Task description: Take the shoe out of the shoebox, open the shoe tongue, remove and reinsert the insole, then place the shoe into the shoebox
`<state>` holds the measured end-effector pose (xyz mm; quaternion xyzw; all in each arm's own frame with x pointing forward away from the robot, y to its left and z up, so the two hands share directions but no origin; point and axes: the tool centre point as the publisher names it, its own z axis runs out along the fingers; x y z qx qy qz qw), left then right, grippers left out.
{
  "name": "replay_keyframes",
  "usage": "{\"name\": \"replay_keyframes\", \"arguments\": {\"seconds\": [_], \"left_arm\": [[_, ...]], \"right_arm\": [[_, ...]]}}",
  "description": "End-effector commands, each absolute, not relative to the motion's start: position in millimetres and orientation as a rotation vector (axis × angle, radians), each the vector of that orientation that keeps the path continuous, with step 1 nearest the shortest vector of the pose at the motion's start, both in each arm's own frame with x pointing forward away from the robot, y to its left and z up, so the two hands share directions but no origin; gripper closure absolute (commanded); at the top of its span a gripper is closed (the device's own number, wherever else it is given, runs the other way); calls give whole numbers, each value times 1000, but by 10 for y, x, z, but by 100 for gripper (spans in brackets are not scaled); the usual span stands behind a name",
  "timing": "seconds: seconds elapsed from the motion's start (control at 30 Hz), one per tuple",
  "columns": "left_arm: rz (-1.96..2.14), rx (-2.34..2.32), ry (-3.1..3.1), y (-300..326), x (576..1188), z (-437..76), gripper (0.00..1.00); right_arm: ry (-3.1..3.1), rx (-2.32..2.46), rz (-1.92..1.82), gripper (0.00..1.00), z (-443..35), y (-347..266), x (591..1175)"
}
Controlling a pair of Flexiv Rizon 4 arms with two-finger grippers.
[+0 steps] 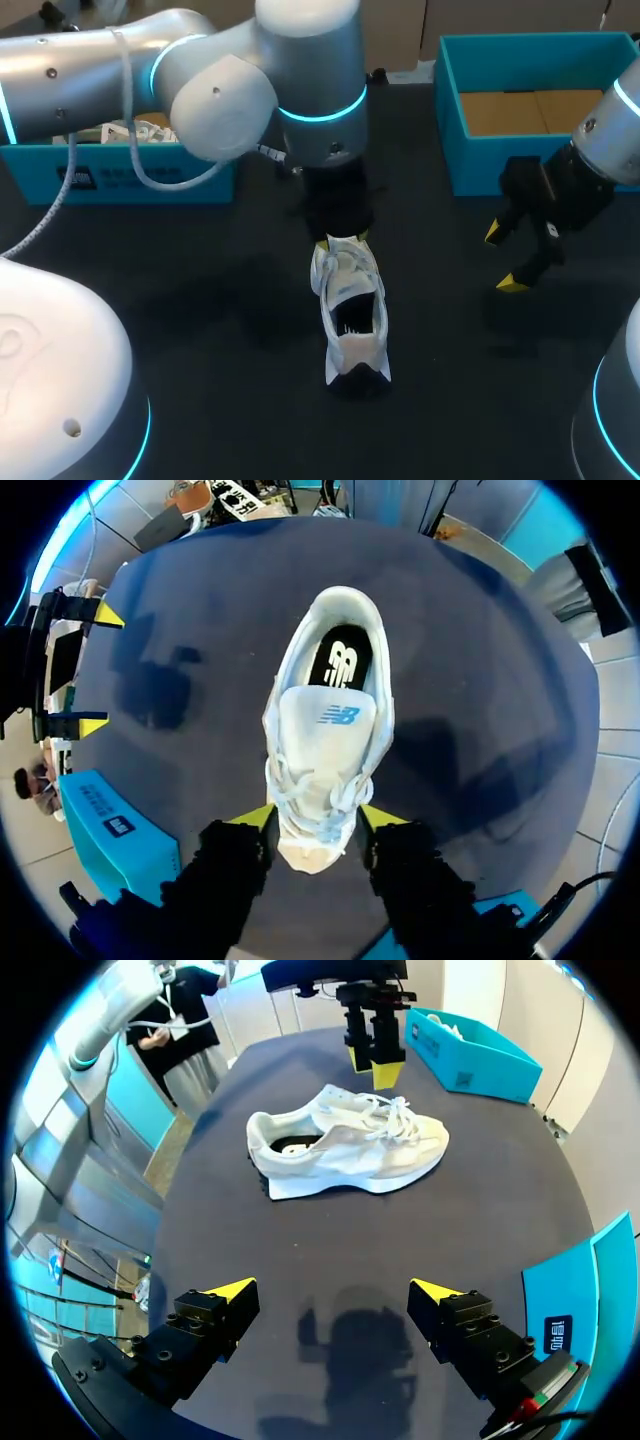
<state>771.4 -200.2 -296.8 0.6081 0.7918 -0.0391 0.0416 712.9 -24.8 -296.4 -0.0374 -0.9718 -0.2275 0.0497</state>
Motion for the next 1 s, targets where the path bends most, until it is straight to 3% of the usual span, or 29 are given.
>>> {"name": "replay_keyframes", "arguments": {"seconds": [0.03,0.27,0.43,0.7,1.0], "left_arm": [[-152,1884,2418,-1976,7689,-2980,84],[-179,1959,2416,-2004,7485,-3063,78],[-217,2019,2402,-2032,7286,-3219,67],[-217,2065,2435,-2093,7181,-3458,66],[-236,2040,2402,-2115,7227,-3246,64]], "right_arm": [[-2962,-114,-690,0,-2968,-248,7120],[-2962,-114,-690,0,-2968,-248,7120],[-2962,-114,-690,0,-2968,-248,7120],[-2962,-114,-690,0,-2968,-248,7120],[-2962,-114,-690,0,-2968,-248,7120]]}}
